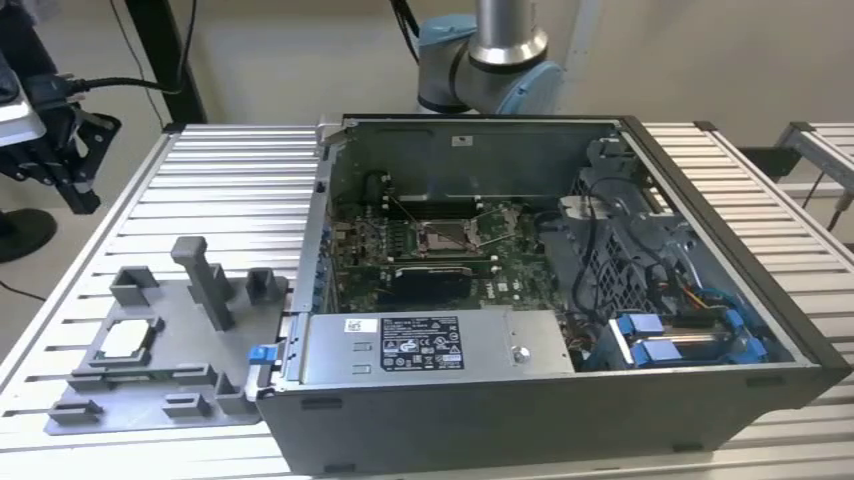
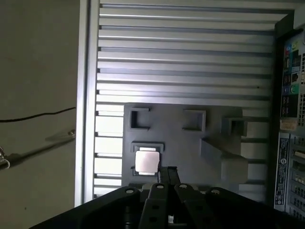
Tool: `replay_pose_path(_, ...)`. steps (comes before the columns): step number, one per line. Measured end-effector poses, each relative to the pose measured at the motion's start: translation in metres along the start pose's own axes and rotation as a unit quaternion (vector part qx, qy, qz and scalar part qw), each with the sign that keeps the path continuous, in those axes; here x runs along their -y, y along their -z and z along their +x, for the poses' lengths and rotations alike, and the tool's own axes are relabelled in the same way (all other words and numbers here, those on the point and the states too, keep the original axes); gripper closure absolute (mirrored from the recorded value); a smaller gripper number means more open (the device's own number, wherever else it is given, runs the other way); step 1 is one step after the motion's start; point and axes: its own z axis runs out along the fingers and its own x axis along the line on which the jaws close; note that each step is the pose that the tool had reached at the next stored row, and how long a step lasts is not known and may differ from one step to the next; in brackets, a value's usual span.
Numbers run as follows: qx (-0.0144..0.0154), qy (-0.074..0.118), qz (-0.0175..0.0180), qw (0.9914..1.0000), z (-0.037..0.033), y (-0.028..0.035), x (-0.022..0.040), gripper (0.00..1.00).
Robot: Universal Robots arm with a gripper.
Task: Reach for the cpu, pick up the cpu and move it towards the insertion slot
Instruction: 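Reach for the cpu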
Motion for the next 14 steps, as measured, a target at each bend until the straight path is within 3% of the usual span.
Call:
replay_pose_path(6, 0.0000, 0.000, 0.0000, 1.00000, 0.0084, -0.0003, 0.0037, 1.00)
replay_pose_path(14, 0.0000, 0.000, 0.0000, 1.00000, 0.0091, -0.0003, 0.0040, 1.00)
